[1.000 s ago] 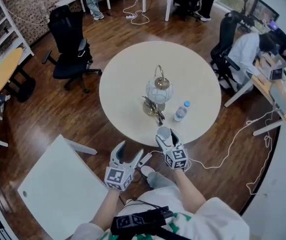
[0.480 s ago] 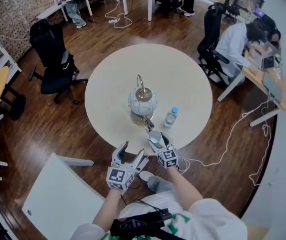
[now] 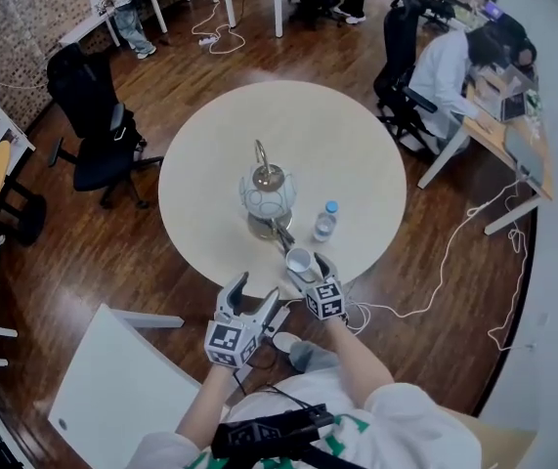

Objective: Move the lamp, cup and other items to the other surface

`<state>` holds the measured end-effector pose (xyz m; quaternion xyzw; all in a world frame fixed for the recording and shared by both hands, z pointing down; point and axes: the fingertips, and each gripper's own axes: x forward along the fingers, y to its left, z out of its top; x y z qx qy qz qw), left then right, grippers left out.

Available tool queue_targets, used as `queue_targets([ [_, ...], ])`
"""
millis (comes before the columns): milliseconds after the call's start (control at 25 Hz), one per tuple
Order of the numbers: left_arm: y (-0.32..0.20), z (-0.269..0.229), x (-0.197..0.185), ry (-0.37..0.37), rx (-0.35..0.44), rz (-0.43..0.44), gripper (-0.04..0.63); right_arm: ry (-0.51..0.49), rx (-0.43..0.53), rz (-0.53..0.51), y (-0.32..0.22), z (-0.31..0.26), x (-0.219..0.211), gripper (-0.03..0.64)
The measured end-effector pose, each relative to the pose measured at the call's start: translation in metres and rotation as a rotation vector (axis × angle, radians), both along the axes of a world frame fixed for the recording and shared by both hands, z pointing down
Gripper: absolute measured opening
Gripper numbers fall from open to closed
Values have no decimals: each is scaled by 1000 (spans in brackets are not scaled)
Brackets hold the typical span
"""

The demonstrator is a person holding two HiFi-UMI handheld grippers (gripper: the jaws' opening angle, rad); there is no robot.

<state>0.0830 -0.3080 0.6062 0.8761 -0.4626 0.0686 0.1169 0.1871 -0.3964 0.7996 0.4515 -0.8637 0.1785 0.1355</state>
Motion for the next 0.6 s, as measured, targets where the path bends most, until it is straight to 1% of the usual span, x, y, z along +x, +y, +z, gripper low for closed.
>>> queue_targets([
  [80,3,-9,-1,0,10,0,305,-24,21,25,8,-15,8,428],
  [200,11,-16,-9,5,50,-14,305,-59,63,63,24,-40,21,428],
  [360,32,-31,-26,16,74,-51,305,-101,100,98,50,-84,29,425],
  [480,51,-40,-42,33,115,-97,305,-135,142,62,70,-123,12,425],
  [600,75,-54,-61,25,148,-148,305,-174,195,-12,92,-161,-21,424],
])
